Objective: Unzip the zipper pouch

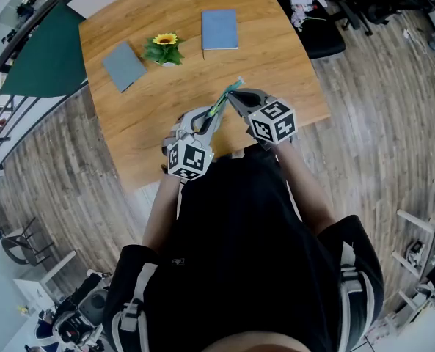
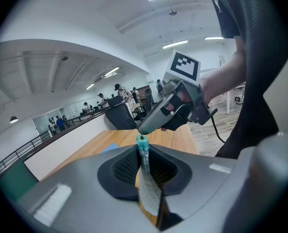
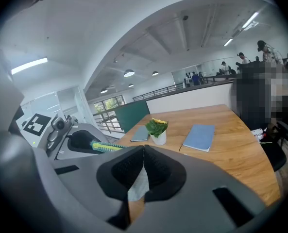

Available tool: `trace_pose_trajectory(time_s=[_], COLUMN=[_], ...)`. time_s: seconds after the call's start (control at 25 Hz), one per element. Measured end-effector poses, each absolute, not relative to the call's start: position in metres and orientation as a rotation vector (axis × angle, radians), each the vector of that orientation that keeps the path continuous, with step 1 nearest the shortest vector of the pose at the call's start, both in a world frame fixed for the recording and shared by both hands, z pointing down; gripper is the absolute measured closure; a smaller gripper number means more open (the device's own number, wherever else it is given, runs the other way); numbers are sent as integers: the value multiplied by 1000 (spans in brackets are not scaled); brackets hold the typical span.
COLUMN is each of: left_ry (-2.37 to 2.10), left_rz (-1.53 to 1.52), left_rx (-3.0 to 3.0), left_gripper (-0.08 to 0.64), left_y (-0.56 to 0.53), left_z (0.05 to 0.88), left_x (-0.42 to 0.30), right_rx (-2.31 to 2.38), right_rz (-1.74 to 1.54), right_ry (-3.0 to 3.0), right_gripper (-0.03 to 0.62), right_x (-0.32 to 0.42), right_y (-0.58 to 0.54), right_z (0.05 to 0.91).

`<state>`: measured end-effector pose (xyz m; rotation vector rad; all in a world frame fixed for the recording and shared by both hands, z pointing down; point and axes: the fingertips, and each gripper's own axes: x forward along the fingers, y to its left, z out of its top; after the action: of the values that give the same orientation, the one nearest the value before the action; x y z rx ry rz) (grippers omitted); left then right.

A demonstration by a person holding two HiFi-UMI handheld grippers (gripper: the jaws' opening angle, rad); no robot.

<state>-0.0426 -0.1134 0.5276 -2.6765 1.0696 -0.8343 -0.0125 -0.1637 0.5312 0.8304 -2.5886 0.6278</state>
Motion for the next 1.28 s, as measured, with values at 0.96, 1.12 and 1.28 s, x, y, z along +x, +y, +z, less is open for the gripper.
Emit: trace_pose_trajectory(time_s=[0.96, 1.12, 1.28], left_ry=[1047, 1042, 1040], left_rz=[-829, -827, -817], left_rx=[-2676, -2679, -2686], left_gripper=[525, 525, 525], left_y=[-111, -110, -110], left_z=[525, 525, 524], left_x=[-41, -39, -39], right_rx=[872, 893, 911], right_rz=[594, 576, 568], right_ry=[-2552, -2533, -2519], right_gripper=[586, 586, 586], right_x=[-6, -3, 3], right_y=[-170, -172, -174], right_z=[535, 537, 538])
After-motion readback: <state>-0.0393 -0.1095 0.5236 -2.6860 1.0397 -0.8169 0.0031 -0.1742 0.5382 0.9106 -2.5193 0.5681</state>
